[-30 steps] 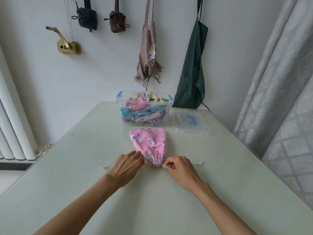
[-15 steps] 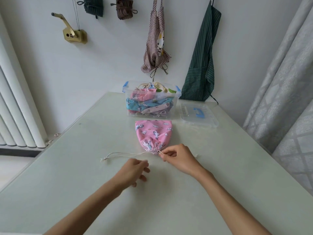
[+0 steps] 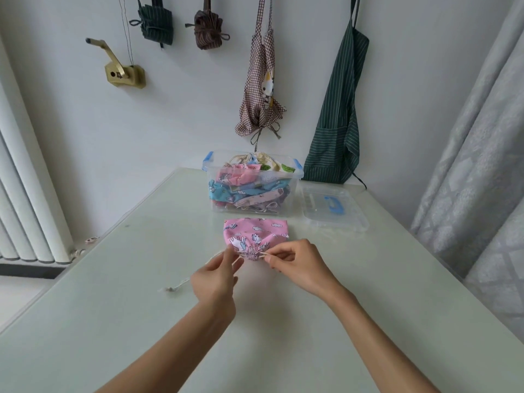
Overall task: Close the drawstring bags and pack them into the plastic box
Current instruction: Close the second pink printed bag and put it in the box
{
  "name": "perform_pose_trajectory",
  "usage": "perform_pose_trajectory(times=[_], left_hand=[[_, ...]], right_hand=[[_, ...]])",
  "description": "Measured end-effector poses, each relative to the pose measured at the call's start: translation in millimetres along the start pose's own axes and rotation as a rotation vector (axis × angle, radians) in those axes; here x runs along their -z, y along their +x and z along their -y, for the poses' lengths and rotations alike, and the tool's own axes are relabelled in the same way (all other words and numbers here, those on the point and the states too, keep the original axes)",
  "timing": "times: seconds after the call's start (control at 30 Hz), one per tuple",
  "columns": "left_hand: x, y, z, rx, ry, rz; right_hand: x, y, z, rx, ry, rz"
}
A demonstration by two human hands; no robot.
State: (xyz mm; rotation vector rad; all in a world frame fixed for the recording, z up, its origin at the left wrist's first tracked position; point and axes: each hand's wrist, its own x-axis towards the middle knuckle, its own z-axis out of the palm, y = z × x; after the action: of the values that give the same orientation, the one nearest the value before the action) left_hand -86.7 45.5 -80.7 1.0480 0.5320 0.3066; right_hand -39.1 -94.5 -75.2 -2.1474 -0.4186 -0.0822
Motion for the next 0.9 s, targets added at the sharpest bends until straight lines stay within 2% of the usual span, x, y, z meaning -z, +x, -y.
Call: perform_pose_trajectory(times=[0.13, 0.23, 0.33, 0.43, 0.53, 0.7, 0.83, 0.9], left_hand=[[-5, 24, -9, -0.394, 0.238, -0.027], [-24, 53, -25, -0.511, 0.321, 0.106], [-52, 79, -35, -0.461, 0.262, 0.152], [-73, 101, -27, -0.400, 0.204, 0.094], [-86, 118, -20, -0.379, 0.162, 0.081], [-97, 136, -17, -0.236, -0.004, 0.232], [-101, 146, -12, -0.057, -0.140, 0.249], [-103, 148, -8, -0.048, -0.112, 0.249]], right_hand=[[3, 15, 6, 0.051, -0.141, -0.081], [15, 35, 18, 0.136, -0.276, -0.182], [27, 60, 23, 0.162, -0.390, -0.222], [34, 80, 12, 0.120, -0.401, -0.247], [34, 91, -10, 0.043, -0.268, -0.261], [32, 104, -41, -0.026, -0.101, -0.228], [29, 116, -55, -0.082, -0.213, -0.203], [24, 119, -59, -0.132, -0.282, -0.184]])
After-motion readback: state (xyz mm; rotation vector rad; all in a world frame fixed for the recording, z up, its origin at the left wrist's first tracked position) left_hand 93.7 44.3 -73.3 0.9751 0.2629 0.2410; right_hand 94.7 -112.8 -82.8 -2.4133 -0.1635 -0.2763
